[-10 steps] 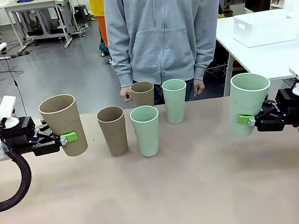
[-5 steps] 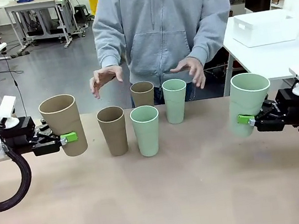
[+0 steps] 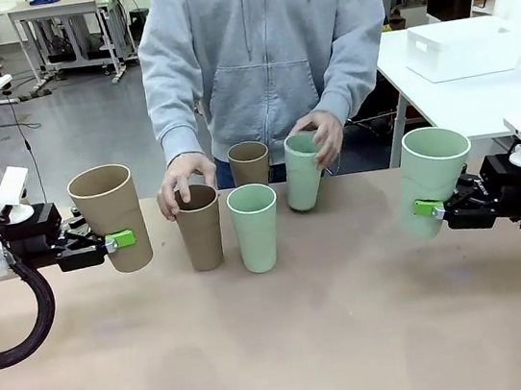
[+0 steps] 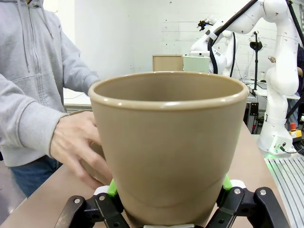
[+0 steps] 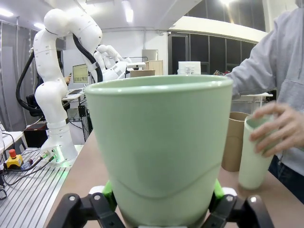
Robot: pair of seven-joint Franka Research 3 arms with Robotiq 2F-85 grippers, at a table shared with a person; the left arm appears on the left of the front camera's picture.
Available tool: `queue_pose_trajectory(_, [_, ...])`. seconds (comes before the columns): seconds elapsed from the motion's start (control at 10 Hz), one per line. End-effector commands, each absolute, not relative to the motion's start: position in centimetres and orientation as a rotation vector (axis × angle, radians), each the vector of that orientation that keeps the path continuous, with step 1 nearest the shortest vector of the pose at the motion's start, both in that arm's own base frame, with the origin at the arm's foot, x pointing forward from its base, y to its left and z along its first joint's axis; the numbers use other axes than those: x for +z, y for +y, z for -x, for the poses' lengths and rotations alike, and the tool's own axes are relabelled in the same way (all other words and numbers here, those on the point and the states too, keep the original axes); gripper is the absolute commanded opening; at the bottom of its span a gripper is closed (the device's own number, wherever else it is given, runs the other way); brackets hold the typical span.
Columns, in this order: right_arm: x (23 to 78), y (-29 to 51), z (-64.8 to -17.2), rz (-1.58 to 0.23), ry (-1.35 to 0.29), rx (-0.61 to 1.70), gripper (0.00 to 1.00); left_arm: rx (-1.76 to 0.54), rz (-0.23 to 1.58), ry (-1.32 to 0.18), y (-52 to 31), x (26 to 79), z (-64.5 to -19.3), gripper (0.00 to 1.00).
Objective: Stack the cups and store them in the basket.
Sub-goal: Place the stack of Reusable plastic cups into the Pantry Basket.
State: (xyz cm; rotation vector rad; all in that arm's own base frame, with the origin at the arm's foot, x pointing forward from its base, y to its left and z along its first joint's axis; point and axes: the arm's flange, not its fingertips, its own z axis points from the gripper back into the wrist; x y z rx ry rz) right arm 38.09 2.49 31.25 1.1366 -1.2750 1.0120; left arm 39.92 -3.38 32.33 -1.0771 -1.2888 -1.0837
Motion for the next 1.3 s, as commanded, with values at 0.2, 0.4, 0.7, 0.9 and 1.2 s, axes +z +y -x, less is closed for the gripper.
queue_pose_trajectory(0.2, [31.54, 2.4, -38.11, -1.132, -1.281, 1.016, 0.84, -1.088, 1.078, -1.297, -3.3, 32.64, -39.88, 0.84])
queue_pose_trajectory(0.4, [31.54, 2.4, -38.11, -1.132, -1.281, 1.016, 0.84, -1.088, 1.078, -1.297, -3.3, 32.64, -39.88, 0.84])
queue_pose_trajectory(0.7, [31.54, 2.4, -38.11, -1.132, -1.281, 1.016, 0.84, -1.088, 1.078, -1.297, -3.3, 32.64, -39.88, 0.84])
queue_pose_trajectory(0.9, [31.54, 2.4, -38.11, -1.132, -1.281, 1.016, 0.84, -1.088, 1.078, -1.297, -3.3, 32.64, -39.88, 0.84])
queue_pose_trajectory(1.2, [31.54, 2.4, -38.11, -1.132, -1.281, 1.016, 0.84, -1.088, 1.078, -1.297, -3.3, 32.64, -39.88, 0.84])
